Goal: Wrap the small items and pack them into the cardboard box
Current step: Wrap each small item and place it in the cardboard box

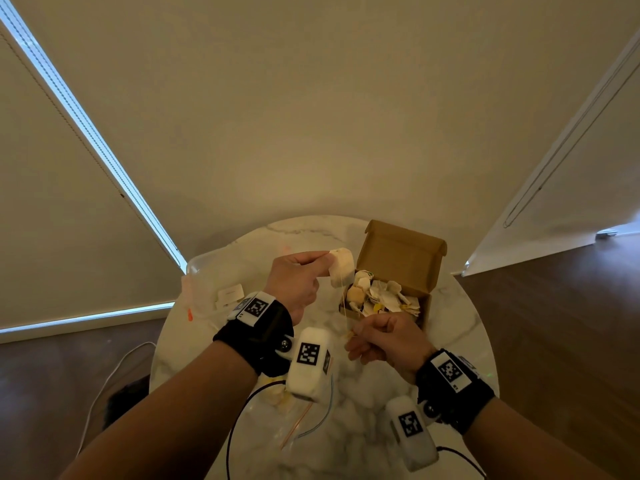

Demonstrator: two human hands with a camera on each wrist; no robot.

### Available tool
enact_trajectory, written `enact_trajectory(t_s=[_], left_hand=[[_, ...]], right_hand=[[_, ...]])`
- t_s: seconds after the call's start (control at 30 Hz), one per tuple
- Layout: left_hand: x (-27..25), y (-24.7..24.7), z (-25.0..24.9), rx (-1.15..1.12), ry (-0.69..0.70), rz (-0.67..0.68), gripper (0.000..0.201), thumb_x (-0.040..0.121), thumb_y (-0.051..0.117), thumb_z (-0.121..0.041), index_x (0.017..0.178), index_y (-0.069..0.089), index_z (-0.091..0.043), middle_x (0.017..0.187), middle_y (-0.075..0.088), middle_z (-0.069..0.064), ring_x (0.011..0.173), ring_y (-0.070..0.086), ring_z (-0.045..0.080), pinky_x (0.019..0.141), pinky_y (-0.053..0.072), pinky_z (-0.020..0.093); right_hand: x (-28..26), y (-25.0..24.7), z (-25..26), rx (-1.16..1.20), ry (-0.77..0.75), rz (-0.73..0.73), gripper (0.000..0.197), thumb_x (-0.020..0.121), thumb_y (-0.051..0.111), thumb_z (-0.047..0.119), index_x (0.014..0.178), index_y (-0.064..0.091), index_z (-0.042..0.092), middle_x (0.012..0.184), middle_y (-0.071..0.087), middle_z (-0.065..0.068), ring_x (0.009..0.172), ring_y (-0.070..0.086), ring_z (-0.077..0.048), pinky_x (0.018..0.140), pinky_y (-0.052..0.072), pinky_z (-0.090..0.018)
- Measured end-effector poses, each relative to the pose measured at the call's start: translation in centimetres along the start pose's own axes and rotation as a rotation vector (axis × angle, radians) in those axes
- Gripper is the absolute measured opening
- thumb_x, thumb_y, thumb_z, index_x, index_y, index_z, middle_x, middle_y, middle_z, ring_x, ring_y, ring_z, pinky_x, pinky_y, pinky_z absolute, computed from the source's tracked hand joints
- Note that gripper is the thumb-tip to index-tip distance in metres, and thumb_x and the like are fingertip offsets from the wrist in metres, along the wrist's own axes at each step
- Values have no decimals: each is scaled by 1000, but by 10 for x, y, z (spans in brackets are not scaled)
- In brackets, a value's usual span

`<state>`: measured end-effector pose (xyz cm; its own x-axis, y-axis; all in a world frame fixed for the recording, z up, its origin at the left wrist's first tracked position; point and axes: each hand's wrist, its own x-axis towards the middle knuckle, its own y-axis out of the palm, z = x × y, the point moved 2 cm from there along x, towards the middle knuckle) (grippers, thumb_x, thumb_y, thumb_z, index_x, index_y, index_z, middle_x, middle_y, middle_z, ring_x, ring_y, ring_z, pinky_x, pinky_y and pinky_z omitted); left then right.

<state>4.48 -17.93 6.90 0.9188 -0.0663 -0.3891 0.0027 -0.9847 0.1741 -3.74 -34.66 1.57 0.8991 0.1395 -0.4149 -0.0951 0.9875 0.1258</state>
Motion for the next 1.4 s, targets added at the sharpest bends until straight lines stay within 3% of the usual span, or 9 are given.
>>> enact_trajectory(t_s=[0.2, 0.37, 0.5, 0.6, 0.7, 0.77, 0.9, 1.1, 1.4], left_hand=[[-8, 0, -3, 50, 5, 15, 8, 88, 69, -11, 93, 73, -7, 74, 71, 12, 35, 25, 9, 34, 21, 15], [-15, -5, 3, 84, 3, 19, 16, 89, 67, -9, 100, 71, 0, 76, 67, 17, 34, 26, 8, 34, 21, 15], [-18, -7, 13, 132, -7, 22, 11, 87, 68, -9, 95, 73, -3, 69, 66, 11, 35, 26, 9, 35, 21, 15], [-18, -8, 19, 177, -3, -8, 10, 87, 68, -10, 93, 73, -5, 62, 65, 7, 36, 27, 9, 36, 21, 16], [-16, -9, 22, 211, 6, -52, 12, 87, 68, -10, 96, 73, -3, 62, 63, 7, 34, 28, 8, 35, 22, 16], [-15, -9, 22, 225, 22, -61, 12, 87, 68, -9, 95, 73, -3, 61, 62, 7, 33, 28, 7, 34, 23, 16], [-16, -7, 20, 220, 54, -58, 10, 87, 68, -9, 92, 73, -2, 60, 61, 7, 32, 27, 8, 34, 22, 16], [-18, -5, 18, 194, 69, -47, 9, 86, 70, -12, 87, 74, -4, 58, 62, 5, 36, 27, 10, 36, 22, 17], [-18, -3, 16, 231, 85, -31, 7, 88, 67, -9, 89, 74, -7, 56, 55, 5, 37, 29, 9, 35, 24, 17]], right_hand=[[17, -9, 17, -35, -5, -61, 8, 87, 64, -1, 94, 66, -4, 80, 72, -23, 65, 71, -26, 62, 60, -31], [34, -17, 45, -219, -62, -146, 19, 85, 67, 0, 103, 62, -5, 81, 72, -22, 66, 71, -25, 63, 61, -32], [42, -15, 68, -386, -149, -148, 7, 87, 68, 7, 91, 66, 2, 76, 72, -16, 72, 68, -31, 71, 57, -43], [42, -12, 86, -575, -272, -196, 5, 85, 71, 18, 85, 70, 13, 83, 73, -9, 73, 66, -21, 66, 55, -31], [35, -4, 97, -671, -397, -239, 5, 82, 73, 24, 82, 73, 19, 77, 70, -3, 65, 60, -14, 61, 50, -24], [29, 4, 100, -663, -458, -230, 5, 82, 73, 22, 82, 73, 17, 70, 68, -6, 57, 55, -10, 54, 45, -17], [20, 13, 98, -544, -504, -178, 2, 83, 71, 11, 84, 73, 11, 65, 70, -7, 53, 62, -13, 51, 50, -22], [5, 14, 88, -420, -460, -155, 6, 84, 72, 12, 85, 74, 6, 65, 71, -4, 55, 66, -11, 55, 54, -23], [3, 6, 78, -510, -391, -202, 5, 84, 71, 10, 89, 69, 10, 70, 71, -2, 55, 66, -6, 52, 50, -18]])
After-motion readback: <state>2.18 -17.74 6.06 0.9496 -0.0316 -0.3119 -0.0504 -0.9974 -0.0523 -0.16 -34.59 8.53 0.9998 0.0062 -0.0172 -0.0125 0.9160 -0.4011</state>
